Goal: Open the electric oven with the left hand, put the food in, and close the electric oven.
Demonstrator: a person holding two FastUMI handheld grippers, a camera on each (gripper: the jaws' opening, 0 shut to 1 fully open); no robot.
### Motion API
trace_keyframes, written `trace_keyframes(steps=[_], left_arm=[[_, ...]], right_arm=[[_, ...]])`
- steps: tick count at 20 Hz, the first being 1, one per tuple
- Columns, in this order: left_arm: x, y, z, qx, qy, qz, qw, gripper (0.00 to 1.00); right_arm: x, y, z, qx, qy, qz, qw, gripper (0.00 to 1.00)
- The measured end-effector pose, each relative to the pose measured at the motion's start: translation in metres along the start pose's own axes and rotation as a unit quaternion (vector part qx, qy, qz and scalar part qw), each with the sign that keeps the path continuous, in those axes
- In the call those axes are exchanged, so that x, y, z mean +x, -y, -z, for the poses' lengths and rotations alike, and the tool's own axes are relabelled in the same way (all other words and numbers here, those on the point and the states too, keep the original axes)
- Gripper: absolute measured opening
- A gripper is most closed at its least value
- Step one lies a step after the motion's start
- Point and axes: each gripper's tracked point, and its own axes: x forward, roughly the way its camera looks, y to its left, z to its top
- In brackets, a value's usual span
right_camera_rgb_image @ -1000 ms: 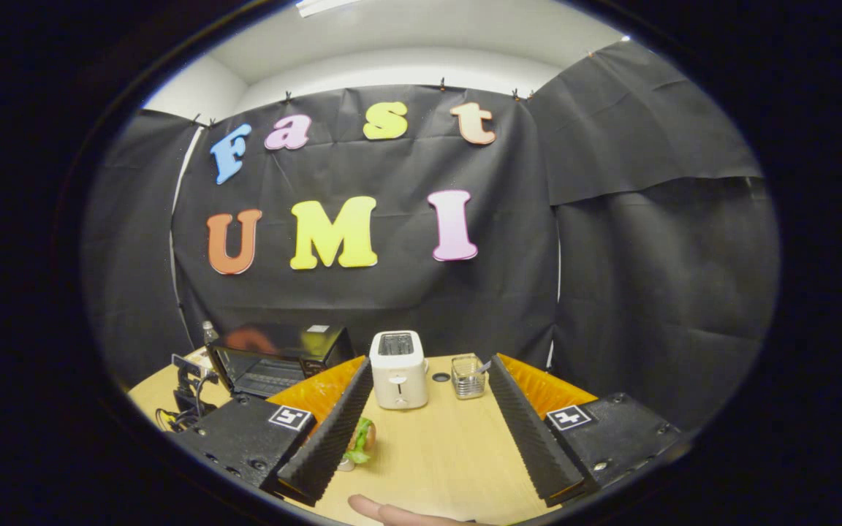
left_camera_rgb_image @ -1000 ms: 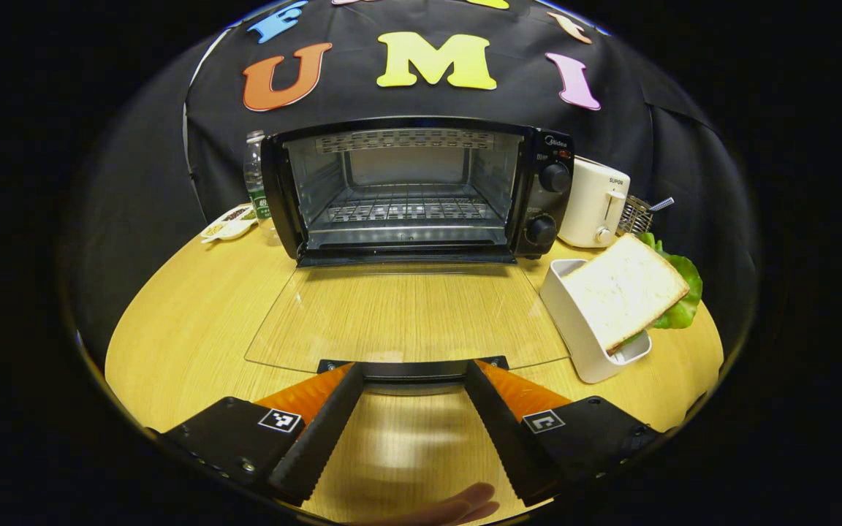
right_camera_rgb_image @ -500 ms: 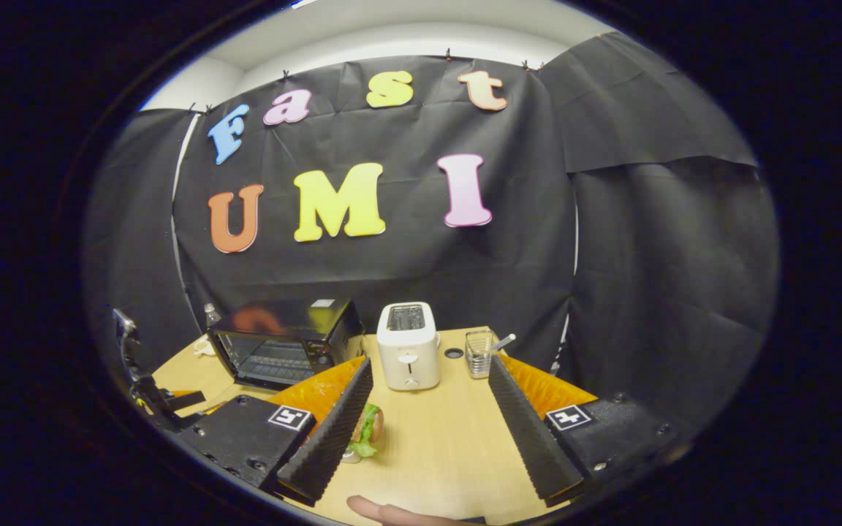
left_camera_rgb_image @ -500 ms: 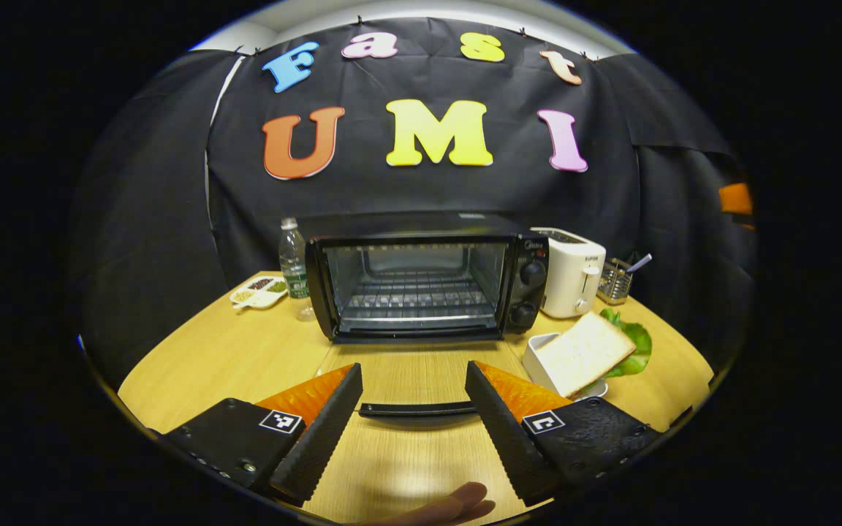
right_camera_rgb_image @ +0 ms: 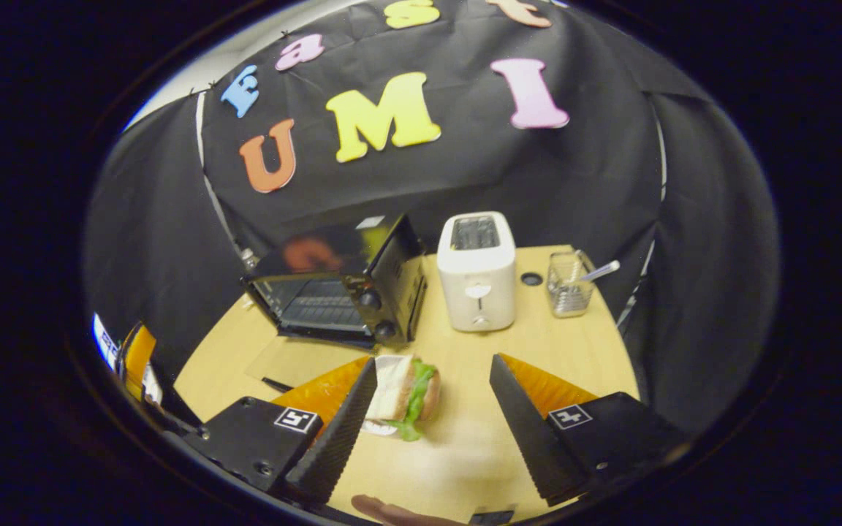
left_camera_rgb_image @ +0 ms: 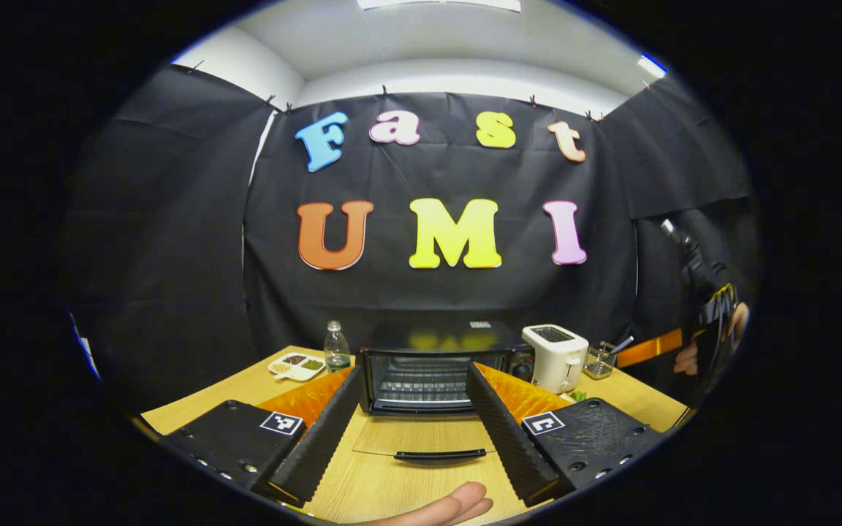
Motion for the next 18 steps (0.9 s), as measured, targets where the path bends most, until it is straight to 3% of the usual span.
trace_keyframes(steps=[2, 3, 4, 8, 9, 10, 11, 12, 13, 14, 15, 16, 17, 18], left_arm=[[-0.013, 0.001, -0.013, -0.006, 0.021, 0.006, 1.000, 0.93], [-0.017, 0.001, -0.014, -0.006, 0.021, 0.011, 1.000, 0.93], [-0.021, -0.001, -0.014, -0.002, 0.019, 0.012, 1.000, 0.93], [-0.029, -0.017, -0.015, 0.024, 0.010, -0.010, 1.000, 0.93], [-0.029, -0.021, -0.015, 0.025, 0.009, -0.014, 1.000, 0.93], [-0.029, -0.021, -0.016, 0.023, 0.009, -0.015, 1.000, 0.84], [-0.028, -0.021, -0.017, 0.020, 0.011, -0.015, 1.000, 0.93], [-0.028, -0.023, -0.018, 0.018, 0.013, -0.016, 1.000, 0.93], [-0.027, -0.024, -0.019, 0.015, 0.015, -0.016, 1.000, 0.93], [-0.027, -0.023, -0.020, 0.014, 0.019, -0.014, 1.000, 0.93], [-0.028, -0.021, -0.022, 0.014, 0.022, -0.012, 1.000, 0.84], [-0.029, -0.019, -0.023, 0.016, 0.026, -0.008, 1.000, 0.93], [-0.029, -0.017, -0.023, 0.018, 0.027, -0.004, 0.999, 0.93], [-0.031, -0.015, -0.021, 0.019, 0.026, -0.001, 0.999, 0.93]], right_arm=[[0.024, -0.004, 0.018, 0.033, -0.067, -0.040, 0.996, 0.99], [0.036, -0.004, 0.025, 0.047, -0.095, -0.055, 0.993, 0.87], [0.046, -0.004, 0.029, 0.054, -0.119, -0.068, 0.989, 0.87], [0.083, 0.011, 0.042, 0.079, -0.179, -0.079, 0.977, 0.84], [0.088, 0.011, 0.047, 0.095, -0.202, -0.089, 0.971, 0.84], [0.092, 0.009, 0.051, 0.114, -0.221, -0.107, 0.963, 0.84], [0.097, 0.006, 0.053, 0.142, -0.236, -0.126, 0.953, 0.84], [0.105, 0.005, 0.055, 0.169, -0.249, -0.136, 0.944, 0.94], [0.109, 0.001, 0.060, 0.184, -0.263, -0.152, 0.935, 0.79], [0.110, -0.004, 0.066, 0.190, -0.278, -0.165, 0.927, 0.81], [0.111, -0.007, 0.066, 0.201, -0.280, -0.176, 0.922, 0.60], [0.110, -0.011, 0.066, 0.202, -0.276, -0.181, 0.922, 0.44], [0.106, -0.010, 0.065, 0.200, -0.272, -0.182, 0.924, 0.41], [0.103, -0.013, 0.063, 0.206, -0.266, -0.181, 0.924, 0.43]])
